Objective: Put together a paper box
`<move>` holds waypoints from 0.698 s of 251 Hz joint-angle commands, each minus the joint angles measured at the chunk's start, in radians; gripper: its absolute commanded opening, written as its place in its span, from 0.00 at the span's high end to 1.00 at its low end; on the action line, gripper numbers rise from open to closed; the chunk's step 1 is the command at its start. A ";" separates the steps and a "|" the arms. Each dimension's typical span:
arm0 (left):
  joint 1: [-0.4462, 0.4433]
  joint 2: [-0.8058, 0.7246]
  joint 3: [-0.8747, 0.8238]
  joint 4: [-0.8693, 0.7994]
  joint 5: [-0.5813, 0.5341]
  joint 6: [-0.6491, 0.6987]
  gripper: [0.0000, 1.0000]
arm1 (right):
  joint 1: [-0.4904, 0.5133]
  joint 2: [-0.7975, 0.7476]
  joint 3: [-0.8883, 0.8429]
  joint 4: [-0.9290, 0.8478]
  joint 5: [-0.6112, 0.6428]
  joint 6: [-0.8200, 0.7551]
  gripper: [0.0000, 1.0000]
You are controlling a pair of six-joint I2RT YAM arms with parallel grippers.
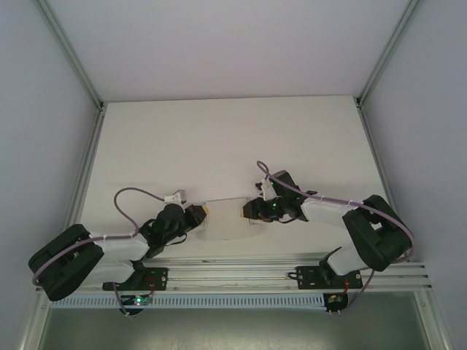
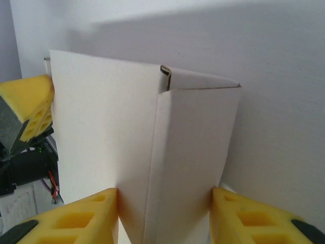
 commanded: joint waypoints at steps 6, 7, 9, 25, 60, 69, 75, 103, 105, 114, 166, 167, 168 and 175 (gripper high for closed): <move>0.007 -0.051 0.005 -0.115 -0.012 0.046 1.00 | 0.008 -0.068 0.018 -0.043 0.044 -0.011 0.64; 0.008 -0.052 0.005 -0.118 -0.011 0.046 1.00 | 0.008 -0.069 0.019 -0.043 0.046 -0.010 0.64; 0.007 -0.058 0.008 -0.122 -0.009 0.050 1.00 | 0.008 -0.073 0.019 -0.043 0.046 -0.007 0.65; 0.002 -0.061 0.030 -0.151 0.004 0.080 1.00 | 0.010 -0.099 0.021 -0.044 0.046 0.001 0.73; -0.001 -0.069 0.098 -0.228 0.020 0.150 0.88 | 0.008 -0.142 0.041 -0.116 0.075 -0.009 0.77; -0.002 -0.077 0.114 -0.240 0.020 0.174 0.74 | 0.008 -0.151 0.051 -0.148 0.089 -0.019 0.77; -0.001 -0.084 0.127 -0.255 0.015 0.189 0.66 | 0.007 -0.157 0.057 -0.171 0.099 -0.024 0.77; -0.002 -0.152 0.210 -0.397 -0.026 0.290 0.33 | -0.006 -0.178 0.086 -0.270 0.133 -0.048 0.76; -0.003 -0.159 0.217 -0.411 -0.032 0.299 0.29 | -0.008 -0.178 0.087 -0.275 0.133 -0.048 0.76; -0.003 -0.185 0.251 -0.477 -0.066 0.344 0.10 | -0.016 -0.181 0.094 -0.298 0.130 -0.056 0.74; -0.010 -0.223 0.486 -0.721 -0.005 0.856 0.00 | -0.073 -0.177 0.147 -0.424 0.101 -0.029 0.73; -0.010 -0.219 0.493 -0.727 0.008 0.869 0.00 | -0.075 -0.176 0.148 -0.427 0.100 -0.029 0.73; -0.012 -0.215 0.499 -0.733 0.020 0.883 0.00 | -0.077 -0.176 0.151 -0.429 0.098 -0.029 0.73; -0.024 -0.188 0.545 -0.773 0.097 0.976 0.00 | -0.090 -0.171 0.164 -0.453 0.083 -0.025 0.73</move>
